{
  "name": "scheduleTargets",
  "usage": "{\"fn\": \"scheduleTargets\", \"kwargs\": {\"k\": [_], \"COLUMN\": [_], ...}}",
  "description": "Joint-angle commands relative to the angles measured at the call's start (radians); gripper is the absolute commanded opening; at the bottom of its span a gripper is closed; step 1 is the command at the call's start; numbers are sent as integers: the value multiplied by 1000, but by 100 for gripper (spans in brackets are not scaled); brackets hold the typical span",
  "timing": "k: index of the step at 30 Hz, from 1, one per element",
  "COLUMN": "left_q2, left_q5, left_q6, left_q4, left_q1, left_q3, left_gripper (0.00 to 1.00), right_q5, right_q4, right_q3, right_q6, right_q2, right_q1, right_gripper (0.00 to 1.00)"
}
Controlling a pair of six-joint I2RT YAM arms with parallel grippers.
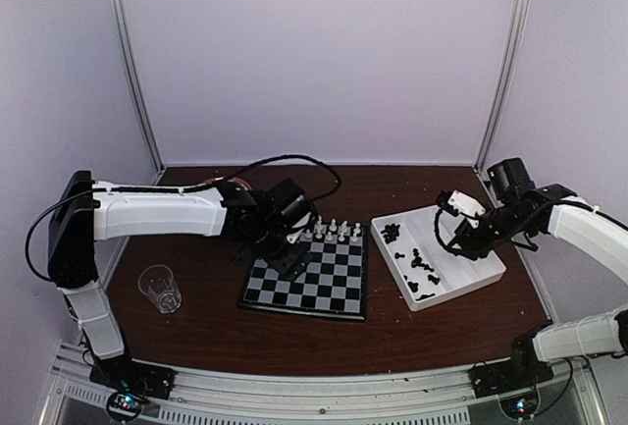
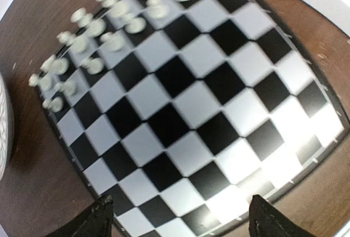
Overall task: Set up the chess pieces on the board
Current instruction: Position the chessboard at the center of the board, then move the chessboard to the center of the board.
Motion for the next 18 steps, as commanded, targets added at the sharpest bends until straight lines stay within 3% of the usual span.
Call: {"fn": "scheduleTargets", "kwargs": {"k": [1, 6, 8, 11, 18], "left_q2": [-27, -42, -56, -67, -75], "left_q5": [11, 19, 22, 43, 70], "left_q6": [-198, -288, -320, -359, -362], "left_q4": [-55, -6, 9, 12, 39], "left_q1": [119, 217, 247, 282, 324], "left_q3": [-7, -71, -105, -136, -200], "left_gripper": [85, 85, 86, 87, 93], "right_q5": [30, 114, 193, 345, 424], "right_q4": [-77, -112, -92, -49, -69], "right_q3": [84, 231, 286, 360, 542], "right_q6": [-103, -116, -102, -84, -92], "right_q2": [75, 298, 391, 531, 754], "right_q1": [182, 357, 414, 483, 536], "right_gripper": [48, 12, 3, 0, 0]}}
